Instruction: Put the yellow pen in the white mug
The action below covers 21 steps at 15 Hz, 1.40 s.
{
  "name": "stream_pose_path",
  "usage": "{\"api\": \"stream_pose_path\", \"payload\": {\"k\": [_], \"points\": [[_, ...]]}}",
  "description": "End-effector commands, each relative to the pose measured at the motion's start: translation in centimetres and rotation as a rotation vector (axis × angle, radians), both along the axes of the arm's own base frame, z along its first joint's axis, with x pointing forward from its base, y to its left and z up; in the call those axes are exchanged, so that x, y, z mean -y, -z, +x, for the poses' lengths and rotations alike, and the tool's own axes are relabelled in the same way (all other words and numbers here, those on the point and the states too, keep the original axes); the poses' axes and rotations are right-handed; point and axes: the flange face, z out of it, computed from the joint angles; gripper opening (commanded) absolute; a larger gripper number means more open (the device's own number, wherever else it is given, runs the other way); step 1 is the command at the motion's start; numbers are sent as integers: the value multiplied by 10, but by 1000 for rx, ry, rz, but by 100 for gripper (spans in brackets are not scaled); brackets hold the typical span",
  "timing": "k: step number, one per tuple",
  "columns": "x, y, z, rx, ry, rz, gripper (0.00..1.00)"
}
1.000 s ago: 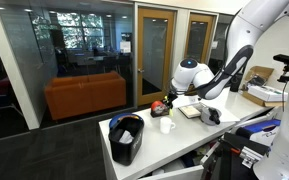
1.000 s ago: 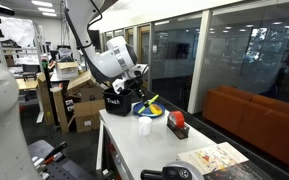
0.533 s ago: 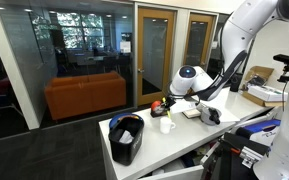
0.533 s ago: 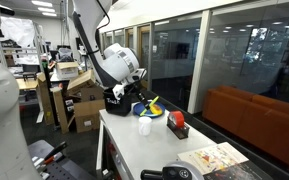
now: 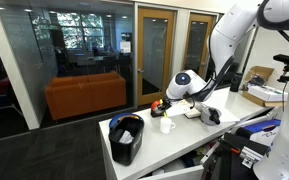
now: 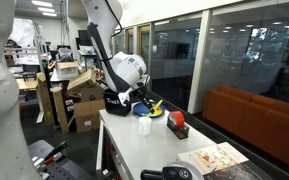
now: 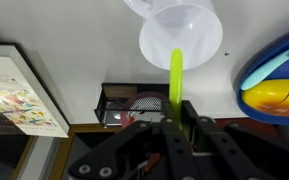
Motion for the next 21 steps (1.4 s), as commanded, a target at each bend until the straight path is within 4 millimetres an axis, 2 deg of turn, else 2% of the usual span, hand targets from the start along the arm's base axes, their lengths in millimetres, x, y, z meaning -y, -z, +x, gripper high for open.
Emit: {"api": "stream_pose_path", "payload": {"k": [1, 12, 21], "points": [[9, 10, 7, 23, -14, 34, 3], [23, 24, -7, 23, -27, 25, 3], [-7, 35, -34, 31, -97, 2, 3]]}}
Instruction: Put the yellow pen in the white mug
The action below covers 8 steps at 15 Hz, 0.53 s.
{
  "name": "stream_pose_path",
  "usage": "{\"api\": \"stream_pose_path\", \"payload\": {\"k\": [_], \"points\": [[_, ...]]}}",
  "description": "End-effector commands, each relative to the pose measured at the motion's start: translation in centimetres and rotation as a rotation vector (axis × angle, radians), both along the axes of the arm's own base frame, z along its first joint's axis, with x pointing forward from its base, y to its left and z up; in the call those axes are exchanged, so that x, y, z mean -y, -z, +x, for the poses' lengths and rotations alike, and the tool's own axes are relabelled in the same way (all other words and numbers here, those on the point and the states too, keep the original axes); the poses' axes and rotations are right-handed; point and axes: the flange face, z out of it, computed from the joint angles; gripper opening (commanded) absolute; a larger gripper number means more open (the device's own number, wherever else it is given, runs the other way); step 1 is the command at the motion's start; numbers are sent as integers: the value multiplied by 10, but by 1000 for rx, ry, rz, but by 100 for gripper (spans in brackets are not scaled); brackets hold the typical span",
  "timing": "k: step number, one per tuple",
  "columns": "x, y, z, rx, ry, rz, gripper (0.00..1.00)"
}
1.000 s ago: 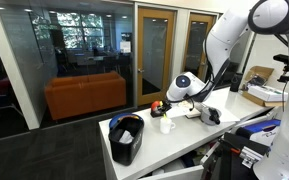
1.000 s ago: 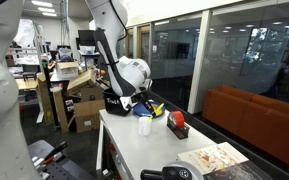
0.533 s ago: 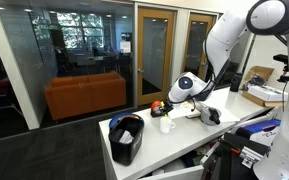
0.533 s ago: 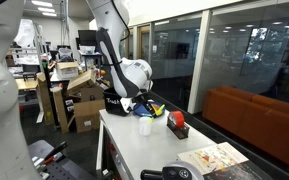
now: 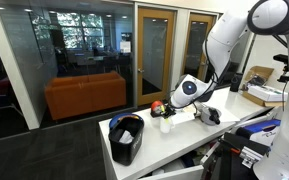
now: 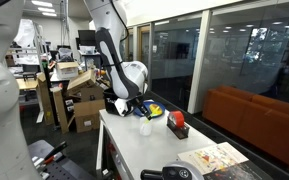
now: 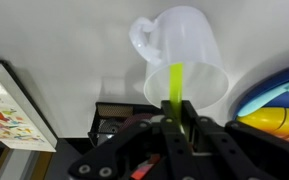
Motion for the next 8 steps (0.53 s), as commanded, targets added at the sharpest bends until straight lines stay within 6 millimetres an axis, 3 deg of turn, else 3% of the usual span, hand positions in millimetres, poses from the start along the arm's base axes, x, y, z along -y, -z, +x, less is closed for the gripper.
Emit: {"api": "stream_pose_path", "payload": {"k": [1, 2, 4, 8], "points": [[-8, 0, -10, 21, -22, -14, 3], [-10, 1, -13, 20, -25, -14, 38], [-9, 4, -18, 7, -35, -18, 44], [-6, 4, -25, -21, -35, -4, 73]]}}
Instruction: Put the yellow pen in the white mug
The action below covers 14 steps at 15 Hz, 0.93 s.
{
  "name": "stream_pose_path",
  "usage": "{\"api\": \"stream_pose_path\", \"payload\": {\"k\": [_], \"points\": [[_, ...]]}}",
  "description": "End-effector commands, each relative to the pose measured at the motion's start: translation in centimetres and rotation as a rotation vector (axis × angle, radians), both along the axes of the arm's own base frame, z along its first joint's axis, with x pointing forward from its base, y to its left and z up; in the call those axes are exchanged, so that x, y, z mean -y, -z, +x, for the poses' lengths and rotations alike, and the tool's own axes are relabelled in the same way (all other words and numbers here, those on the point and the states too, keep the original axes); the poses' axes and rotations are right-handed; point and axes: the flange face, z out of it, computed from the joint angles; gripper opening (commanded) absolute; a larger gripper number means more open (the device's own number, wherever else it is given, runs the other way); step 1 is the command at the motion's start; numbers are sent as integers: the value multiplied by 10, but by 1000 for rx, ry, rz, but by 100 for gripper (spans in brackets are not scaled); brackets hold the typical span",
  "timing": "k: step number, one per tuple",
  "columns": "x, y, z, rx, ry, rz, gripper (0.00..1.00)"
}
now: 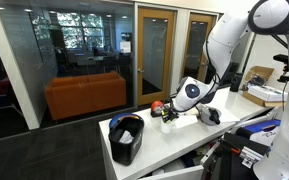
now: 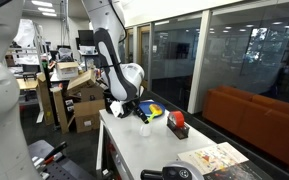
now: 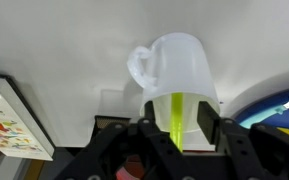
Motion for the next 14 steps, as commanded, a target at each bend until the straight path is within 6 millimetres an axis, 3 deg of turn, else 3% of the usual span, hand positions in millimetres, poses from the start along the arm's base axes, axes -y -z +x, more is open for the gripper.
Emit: {"api": "stream_pose_path", "payload": {"k": [1, 3, 4, 5, 7, 10, 13, 14], "points": [[5, -10, -7, 3, -2, -2, 80], [7, -18, -10, 3, -4, 7, 92], [8, -25, -10, 9, -7, 11, 92], [8, -35, -11, 24, -8, 14, 43], [9, -55, -11, 57, -16, 22, 42], [12, -74, -11, 84, -25, 27, 20], [18, -79, -15, 68, -30, 23, 2], [24, -68, -23, 6, -44, 25, 0]]}}
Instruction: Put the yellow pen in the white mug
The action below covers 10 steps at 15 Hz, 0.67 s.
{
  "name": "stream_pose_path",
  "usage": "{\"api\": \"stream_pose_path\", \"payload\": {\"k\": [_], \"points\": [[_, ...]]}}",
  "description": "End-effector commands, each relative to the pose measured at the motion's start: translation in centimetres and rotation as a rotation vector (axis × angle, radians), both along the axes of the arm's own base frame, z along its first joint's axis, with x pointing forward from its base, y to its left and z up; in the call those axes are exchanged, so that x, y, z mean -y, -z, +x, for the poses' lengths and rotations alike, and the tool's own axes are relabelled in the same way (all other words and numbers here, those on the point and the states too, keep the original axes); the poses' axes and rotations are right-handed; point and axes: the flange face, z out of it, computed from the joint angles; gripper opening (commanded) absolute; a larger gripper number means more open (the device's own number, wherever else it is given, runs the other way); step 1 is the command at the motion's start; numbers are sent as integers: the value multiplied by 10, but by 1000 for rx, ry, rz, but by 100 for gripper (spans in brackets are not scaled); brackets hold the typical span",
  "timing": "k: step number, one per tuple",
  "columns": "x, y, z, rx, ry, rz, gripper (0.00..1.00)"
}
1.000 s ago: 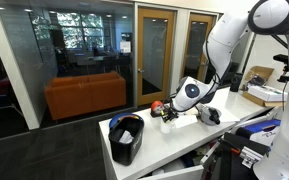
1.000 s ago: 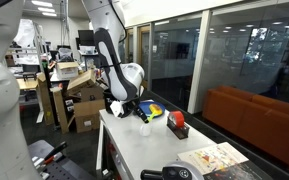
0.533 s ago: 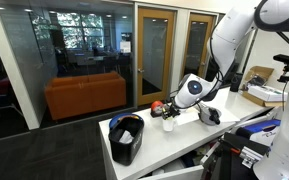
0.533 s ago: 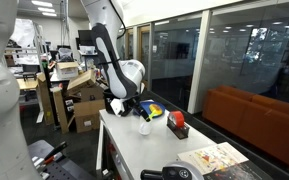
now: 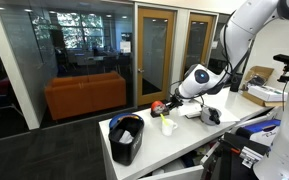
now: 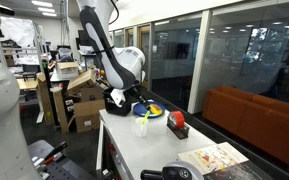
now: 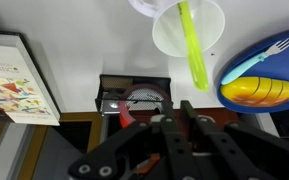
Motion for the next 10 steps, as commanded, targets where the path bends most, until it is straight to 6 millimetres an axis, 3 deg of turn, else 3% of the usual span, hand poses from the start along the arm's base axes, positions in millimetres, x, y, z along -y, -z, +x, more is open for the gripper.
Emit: {"api": "stream_pose_path", "payload": {"k": [1, 6, 7, 8, 10], "points": [[15, 21, -24, -137, -45, 16, 0], [42, 64, -76, -361, -93, 24, 0], [44, 69, -84, -396, -109, 28, 26], [46, 73, -91, -426, -123, 34, 28], [46, 89, -108, -501, -185, 61, 41]]}}
